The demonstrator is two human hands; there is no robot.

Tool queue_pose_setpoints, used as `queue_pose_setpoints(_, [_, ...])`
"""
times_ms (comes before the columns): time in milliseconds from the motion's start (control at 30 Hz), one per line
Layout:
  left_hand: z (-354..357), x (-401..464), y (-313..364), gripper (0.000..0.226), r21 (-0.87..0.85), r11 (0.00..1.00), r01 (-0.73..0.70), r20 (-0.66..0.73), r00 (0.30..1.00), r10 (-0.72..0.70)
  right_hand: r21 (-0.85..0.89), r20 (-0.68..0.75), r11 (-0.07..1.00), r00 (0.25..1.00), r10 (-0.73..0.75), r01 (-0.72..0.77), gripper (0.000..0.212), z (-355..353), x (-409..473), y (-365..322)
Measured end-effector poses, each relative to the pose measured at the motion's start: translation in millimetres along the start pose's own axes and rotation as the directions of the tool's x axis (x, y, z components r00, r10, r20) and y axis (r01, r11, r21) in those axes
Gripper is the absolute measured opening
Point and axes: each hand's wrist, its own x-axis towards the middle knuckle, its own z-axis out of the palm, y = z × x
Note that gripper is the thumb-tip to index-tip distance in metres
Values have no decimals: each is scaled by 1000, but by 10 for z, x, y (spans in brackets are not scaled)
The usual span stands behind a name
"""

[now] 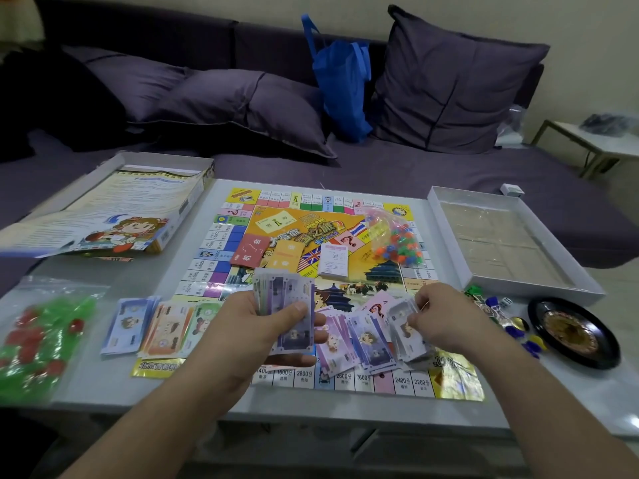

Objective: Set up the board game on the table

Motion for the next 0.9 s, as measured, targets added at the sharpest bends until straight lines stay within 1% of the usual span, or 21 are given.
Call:
queue_pose_setpoints(100, [-1,-11,0,17,-21,1000,14,13,1000,-14,-169,4,985,1000,13,-12,22,91,-18,-33])
queue_pose_setpoints(200, [-12,-24,6,19,-39,999,21,37,999,-19,-334,-56,942,998,28,-45,24,81,-143,-138])
queue_pose_setpoints(233, [-13,-27,8,20,-41,999,24,48,999,-22,-355,-79,934,997,17,-44,23,73,-176,-176])
queue_pose_setpoints(267, [-13,-30,9,20,-43,999,27,60,998,-24,-334,-104,942,995,-12,-23,21,64,-205,-211])
queue_pose_setpoints(300, [-15,-30,9,20,-43,999,28,74,997,-25,-248,-116,969,992,-50,20,17,63,-223,-248])
queue_pose_setpoints(333, [-16,-30,6,21,-42,999,28,89,996,-24,-79,-111,993,990,-92,83,12,61,-258,-300])
queue_pose_setpoints(367, [-19,-27,0,21,-39,999,28,103,994,-24,154,-85,977,987,-134,146,11,62,-304,-366])
queue_pose_setpoints(400, [-19,-26,-5,22,-35,999,31,118,993,-26,394,-37,900,982,-186,185,14,53,-375,-462])
queue_pose_setpoints(433, [-15,-28,-9,22,-26,999,35,136,990,-31,581,22,791,969,-247,189,16,51,-456,-557])
queue_pose_setpoints(467, [-11,-31,-9,23,-16,999,41,158,987,-38,694,65,697,949,-308,178,18,56,-541,-651])
queue_pose_setpoints(500, [-8,-36,-9,23,-7,999,47,187,981,-45,731,71,653,931,-359,196,18,77,-606,-719])
queue_pose_setpoints(533, [-4,-46,-1,24,-2,999,52,217,975,-50,715,48,656,920,-389,240,17,109,-642,-770])
queue_pose_setpoints(600, [1,-60,15,26,-29,997,66,252,966,-57,643,-17,697,916,-400,316,12,172,-636,-810])
queue_pose_setpoints(700, [-14,-58,32,27,-154,982,108,225,972,-71,661,-44,683,925,-376,309,9,170,-566,-777])
queue_pose_setpoints(733, [-23,-55,37,27,-160,982,102,211,975,-67,667,-40,681,928,-371,301,8,150,-553,-763])
queue_pose_setpoints(900, [-51,-22,17,26,-45,999,18,162,987,-11,665,-45,682,928,-371,305,4,124,-526,-723])
